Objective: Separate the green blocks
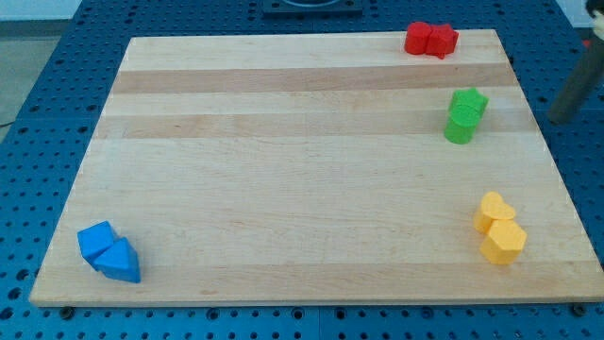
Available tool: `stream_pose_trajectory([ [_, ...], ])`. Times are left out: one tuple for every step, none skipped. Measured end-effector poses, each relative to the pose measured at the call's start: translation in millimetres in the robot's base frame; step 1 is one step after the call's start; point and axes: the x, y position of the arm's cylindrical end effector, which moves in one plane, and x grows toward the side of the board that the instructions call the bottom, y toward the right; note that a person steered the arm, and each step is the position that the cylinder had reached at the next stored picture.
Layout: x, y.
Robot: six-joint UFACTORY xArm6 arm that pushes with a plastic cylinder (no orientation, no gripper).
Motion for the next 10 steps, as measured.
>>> stream_pose_trajectory([
  [-12,-63],
  [-12,-127],
  [-12,-152],
  [-12,-103],
  [-3,-72],
  [1,-150],
  [2,-194],
  [-19,-156],
  [-16,-83],
  [22,-82],
])
